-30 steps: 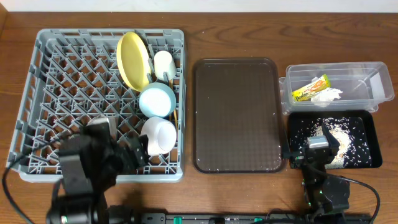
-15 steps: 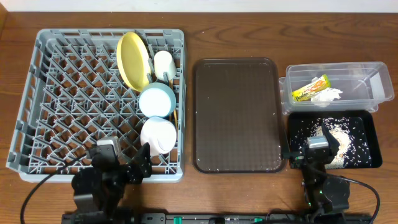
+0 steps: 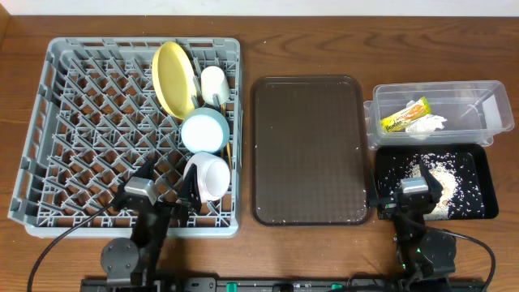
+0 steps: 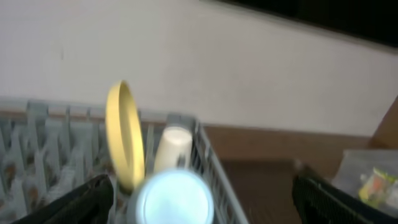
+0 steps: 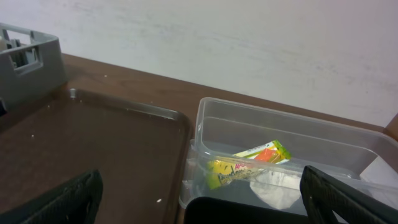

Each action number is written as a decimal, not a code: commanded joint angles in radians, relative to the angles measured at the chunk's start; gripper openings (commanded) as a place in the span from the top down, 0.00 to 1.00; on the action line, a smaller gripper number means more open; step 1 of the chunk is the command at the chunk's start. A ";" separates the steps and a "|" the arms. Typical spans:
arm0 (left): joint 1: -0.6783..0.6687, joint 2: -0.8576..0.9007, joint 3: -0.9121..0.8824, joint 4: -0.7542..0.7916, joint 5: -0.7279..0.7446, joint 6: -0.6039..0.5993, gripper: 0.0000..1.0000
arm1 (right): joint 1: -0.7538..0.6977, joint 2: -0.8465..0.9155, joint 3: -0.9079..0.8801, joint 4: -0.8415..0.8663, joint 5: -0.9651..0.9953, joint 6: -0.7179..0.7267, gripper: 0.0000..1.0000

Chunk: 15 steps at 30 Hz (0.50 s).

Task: Sort waste into correct bins and load items into the dishwasher rack

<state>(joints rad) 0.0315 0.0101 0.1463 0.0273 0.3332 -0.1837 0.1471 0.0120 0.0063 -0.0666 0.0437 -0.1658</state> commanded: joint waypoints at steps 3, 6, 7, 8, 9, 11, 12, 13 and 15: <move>-0.004 -0.008 -0.073 0.135 -0.014 0.006 0.07 | 0.006 -0.007 -0.001 -0.005 -0.003 -0.007 0.01; -0.004 -0.008 -0.102 0.177 -0.014 0.006 0.07 | 0.006 -0.007 -0.001 -0.005 -0.003 -0.007 0.01; -0.004 -0.008 -0.111 0.185 -0.014 0.006 0.07 | 0.006 -0.007 -0.001 -0.005 -0.003 -0.007 0.01; -0.004 -0.008 -0.121 0.189 -0.014 0.006 0.07 | 0.006 -0.007 -0.001 -0.005 -0.003 -0.007 0.01; -0.004 -0.008 -0.131 0.195 -0.014 0.006 0.07 | 0.006 -0.007 -0.001 -0.005 -0.003 -0.007 0.01; -0.004 -0.008 -0.142 0.168 -0.023 0.009 0.07 | 0.006 -0.007 -0.001 -0.005 -0.003 -0.008 0.01; -0.005 -0.008 -0.142 0.151 -0.032 0.010 0.07 | 0.006 -0.007 -0.001 -0.005 -0.003 -0.008 0.01; -0.005 -0.008 -0.142 0.135 -0.034 0.010 0.07 | 0.006 -0.007 -0.001 -0.005 -0.003 -0.007 0.01; -0.005 -0.008 -0.142 0.105 -0.060 0.010 0.07 | 0.006 -0.007 -0.001 -0.005 -0.003 -0.007 0.01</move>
<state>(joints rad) 0.0307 0.0101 0.0071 0.1436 0.3111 -0.1829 0.1471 0.0120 0.0063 -0.0669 0.0437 -0.1661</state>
